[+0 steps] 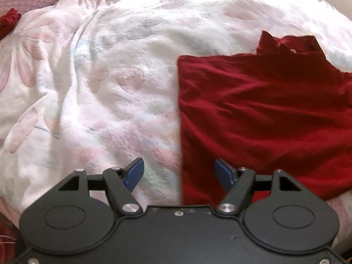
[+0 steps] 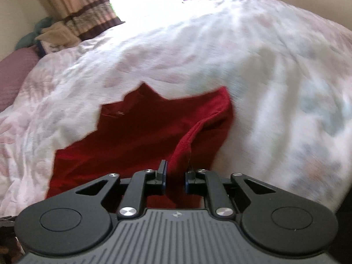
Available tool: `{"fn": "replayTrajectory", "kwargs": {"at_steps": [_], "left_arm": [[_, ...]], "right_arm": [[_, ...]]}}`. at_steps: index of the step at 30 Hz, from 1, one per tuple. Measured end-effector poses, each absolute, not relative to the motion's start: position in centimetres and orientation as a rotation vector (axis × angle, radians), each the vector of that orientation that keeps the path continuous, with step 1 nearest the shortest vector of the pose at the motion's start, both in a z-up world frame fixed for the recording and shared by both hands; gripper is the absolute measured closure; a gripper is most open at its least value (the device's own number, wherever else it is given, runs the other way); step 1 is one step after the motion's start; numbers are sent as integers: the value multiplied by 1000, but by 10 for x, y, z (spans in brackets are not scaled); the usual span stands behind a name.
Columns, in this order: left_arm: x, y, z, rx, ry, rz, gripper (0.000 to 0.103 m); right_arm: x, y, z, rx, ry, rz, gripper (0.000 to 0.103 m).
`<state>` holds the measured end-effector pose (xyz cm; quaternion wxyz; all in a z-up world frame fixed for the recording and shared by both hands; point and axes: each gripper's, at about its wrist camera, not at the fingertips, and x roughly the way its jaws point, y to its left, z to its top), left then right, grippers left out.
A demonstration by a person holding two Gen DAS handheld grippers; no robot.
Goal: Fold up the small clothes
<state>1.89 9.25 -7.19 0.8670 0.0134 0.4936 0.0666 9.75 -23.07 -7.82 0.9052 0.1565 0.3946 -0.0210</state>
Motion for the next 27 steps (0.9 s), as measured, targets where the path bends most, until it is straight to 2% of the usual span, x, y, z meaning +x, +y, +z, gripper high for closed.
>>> {"fn": "replayTrajectory", "kwargs": {"at_steps": [21, 23, 24, 27], "left_arm": [[3, 161, -58, -62, 1013, 219, 30], [-3, 172, -58, -74, 1017, 245, 30], [-6, 178, -59, -80, 1021, 259, 30], [-12, 191, -61, -94, 1030, 287, 30]], "right_arm": [[134, -53, -56, 180, 809, 278, 89], [132, -33, -61, 163, 822, 321, 91], [129, -22, -65, 154, 837, 346, 101], [121, 8, -79, 195, 906, 493, 103]]}}
